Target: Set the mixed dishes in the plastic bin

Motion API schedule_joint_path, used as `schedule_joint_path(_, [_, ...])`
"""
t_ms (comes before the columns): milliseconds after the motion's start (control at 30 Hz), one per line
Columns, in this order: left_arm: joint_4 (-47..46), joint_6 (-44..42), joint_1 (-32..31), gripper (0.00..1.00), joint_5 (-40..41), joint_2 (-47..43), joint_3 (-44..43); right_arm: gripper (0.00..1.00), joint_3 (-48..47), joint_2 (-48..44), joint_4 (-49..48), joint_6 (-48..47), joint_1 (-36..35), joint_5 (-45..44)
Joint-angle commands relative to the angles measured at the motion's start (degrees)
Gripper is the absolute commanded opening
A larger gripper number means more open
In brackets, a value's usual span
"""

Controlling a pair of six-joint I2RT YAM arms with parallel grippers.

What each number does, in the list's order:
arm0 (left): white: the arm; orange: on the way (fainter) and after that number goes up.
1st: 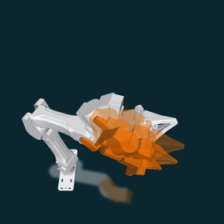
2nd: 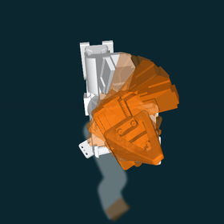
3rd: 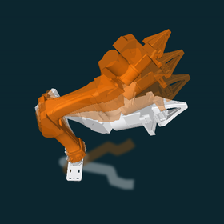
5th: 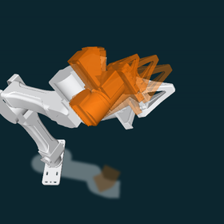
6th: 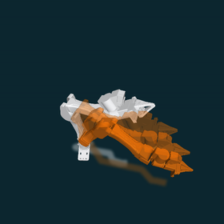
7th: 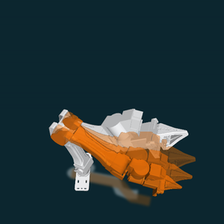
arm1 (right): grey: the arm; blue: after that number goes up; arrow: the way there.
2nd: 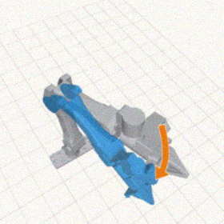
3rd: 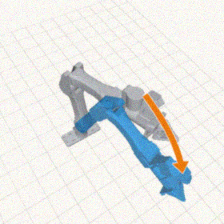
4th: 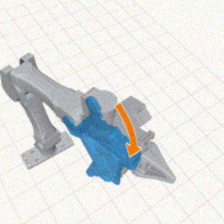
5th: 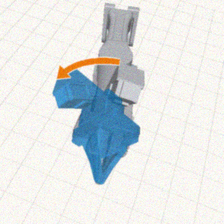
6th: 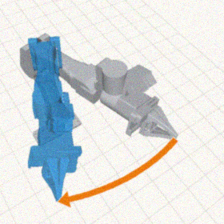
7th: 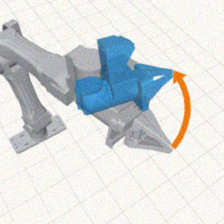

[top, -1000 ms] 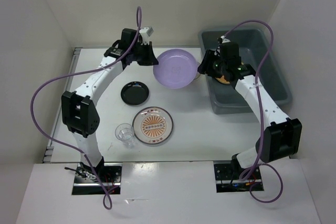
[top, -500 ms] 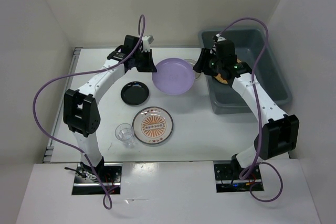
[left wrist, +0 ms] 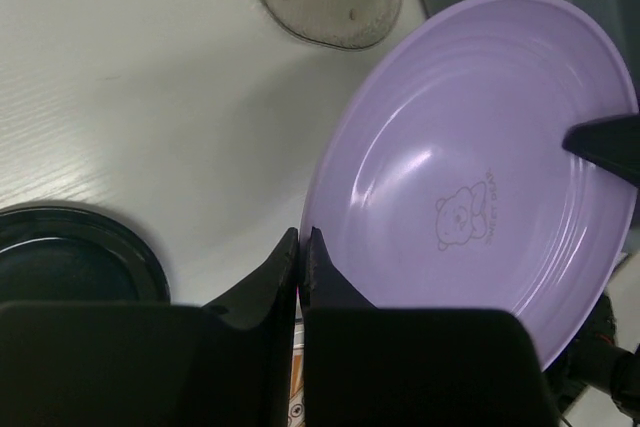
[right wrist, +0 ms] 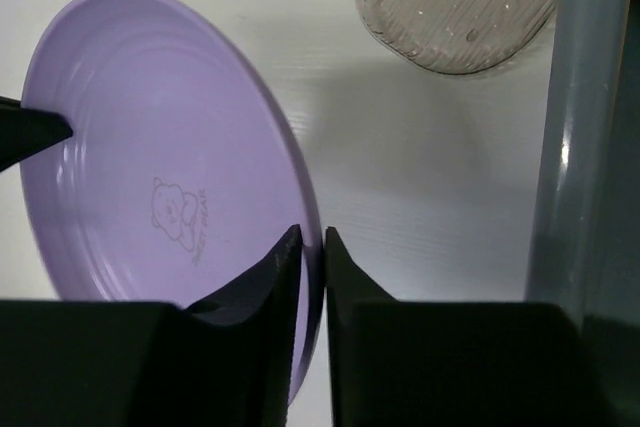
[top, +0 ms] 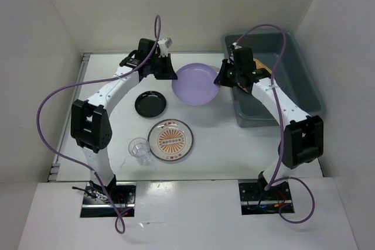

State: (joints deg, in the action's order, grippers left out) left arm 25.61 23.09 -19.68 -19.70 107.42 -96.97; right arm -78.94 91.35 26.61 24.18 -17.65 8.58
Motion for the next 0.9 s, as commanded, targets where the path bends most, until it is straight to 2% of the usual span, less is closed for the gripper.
schedule_joint_path(0, [-2.84, 1.78, -0.18, 0.00, -3.15, 0.51, -2.61, 0.13, -0.60, 0.41, -2.44, -1.06, -0.72, 0.30])
schedule_joint_path(67, [-2.84, 1.78, -0.18, 0.01, -3.15, 1.04, -3.22, 0.03, -1.13, 0.41, -1.74, -1.07, -0.72, -1.09])
schedule_joint_path(100, [-2.84, 1.78, -0.18, 0.11, -2.28, 1.04, -3.23, 0.01, -1.13, 0.41, -1.74, -1.07, -0.72, -1.80])
schedule_joint_path(133, [-2.84, 1.78, -0.18, 0.28, -1.57, 1.04, -3.23, 0.01, -1.13, 0.41, -1.74, -1.68, -0.72, -2.51])
schedule_joint_path(167, [-2.84, 1.78, -0.18, 0.83, -0.87, 1.04, -3.23, 0.01, -1.83, -0.12, -1.13, -1.68, -0.72, -3.38])
schedule_joint_path(200, [-2.84, 1.78, -0.18, 1.00, -0.17, 1.04, -3.23, 0.01, -2.62, -0.12, -0.51, -1.68, -0.72, -5.74])
schedule_joint_path(333, [-2.84, 1.78, -0.18, 1.00, 7.90, 0.34, -4.46, 0.01, -5.61, -0.65, 0.72, -0.55, -0.72, -12.26])
schedule_joint_path(367, [-2.15, 1.00, -0.18, 1.00, 12.97, -1.23, -5.24, 0.01, -7.62, -0.65, 0.72, 0.07, 0.85, -13.92])
schedule_joint_path(467, [-1.00, 0.29, 0.96, 1.00, 19.85, -4.05, -5.25, 0.01, -12.37, -0.12, 1.95, 1.73, 4.71, -17.54])
schedule_joint_path(567, [-1.00, 0.29, 4.38, 1.00, 18.92, -7.56, -2.19, 0.01, -15.19, 0.40, 1.95, 3.49, 12.36, -20.09])
schedule_joint_path(600, [-2.04, 0.81, 5.35, 1.00, 17.09, -8.79, 2.00, 0.01, -15.19, 0.41, 1.95, 4.28, 16.29, -20.61])
schedule_joint_path(733, [-4.07, 2.31, 9.39, 1.00, 13.82, -13.37, 10.98, 0.01, -15.90, 2.77, 2.48, 6.14, 24.30, -24.30])
schedule_joint_path(867, [-3.55, 1.78, 10.63, 1.00, 12.06, -13.37, 14.43, 0.01, -14.67, 4.27, 2.48, 7.98, 27.93, -29.04])
